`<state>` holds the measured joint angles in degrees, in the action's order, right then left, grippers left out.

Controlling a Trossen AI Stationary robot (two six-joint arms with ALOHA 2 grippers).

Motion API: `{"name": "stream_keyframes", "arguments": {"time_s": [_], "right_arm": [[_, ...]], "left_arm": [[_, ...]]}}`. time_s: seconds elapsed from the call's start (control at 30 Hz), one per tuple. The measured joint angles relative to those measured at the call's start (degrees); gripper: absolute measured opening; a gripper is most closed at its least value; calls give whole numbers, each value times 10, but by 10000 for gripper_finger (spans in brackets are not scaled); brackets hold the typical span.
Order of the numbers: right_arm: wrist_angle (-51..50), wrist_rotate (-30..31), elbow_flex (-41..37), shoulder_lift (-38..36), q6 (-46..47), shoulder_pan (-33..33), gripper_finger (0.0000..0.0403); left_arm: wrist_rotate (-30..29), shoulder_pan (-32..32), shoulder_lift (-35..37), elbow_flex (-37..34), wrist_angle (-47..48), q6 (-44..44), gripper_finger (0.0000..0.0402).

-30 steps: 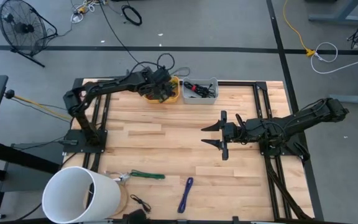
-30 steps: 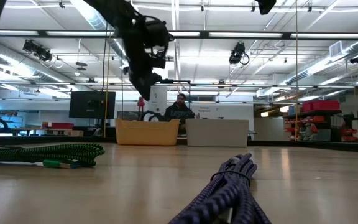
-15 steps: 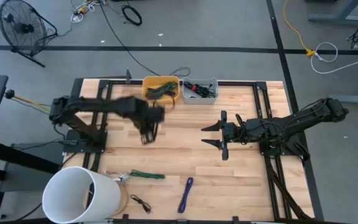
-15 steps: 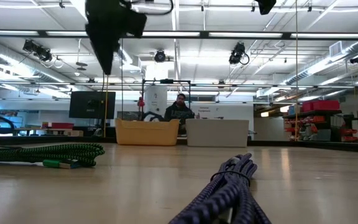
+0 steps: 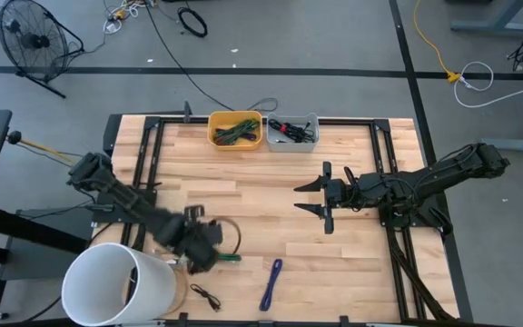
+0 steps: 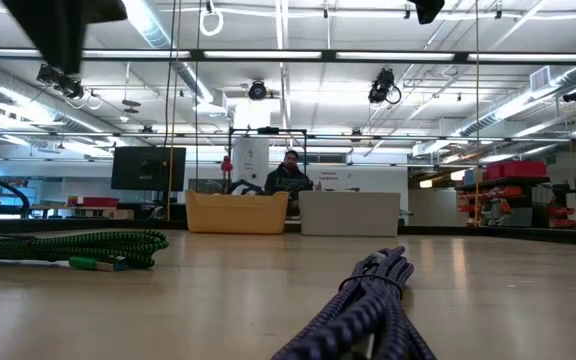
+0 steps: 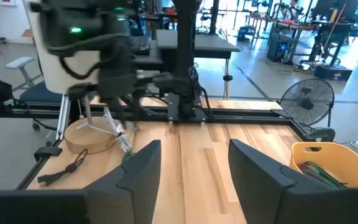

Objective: Pick & Place USB Port
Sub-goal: Put the green black charger cable into the yellow bin

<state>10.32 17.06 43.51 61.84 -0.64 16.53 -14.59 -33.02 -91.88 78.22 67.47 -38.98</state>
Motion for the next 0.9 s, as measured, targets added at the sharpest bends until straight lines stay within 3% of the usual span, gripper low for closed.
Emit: {"name": "stream_keyframes", "arguments": {"time_s": [0.37,0.53,0.9], "right_arm": [[3,0,0,0,8,0,190],[2,-2,0,0,22,0,190],[-2,-1,0,0,19,1,190]], "left_arm": [[-26,-76,-98,0,-80,-22,85],[-40,-75,-144,0,-61,-9,85],[8,-46,-169,0,-79,-9,85]]}}
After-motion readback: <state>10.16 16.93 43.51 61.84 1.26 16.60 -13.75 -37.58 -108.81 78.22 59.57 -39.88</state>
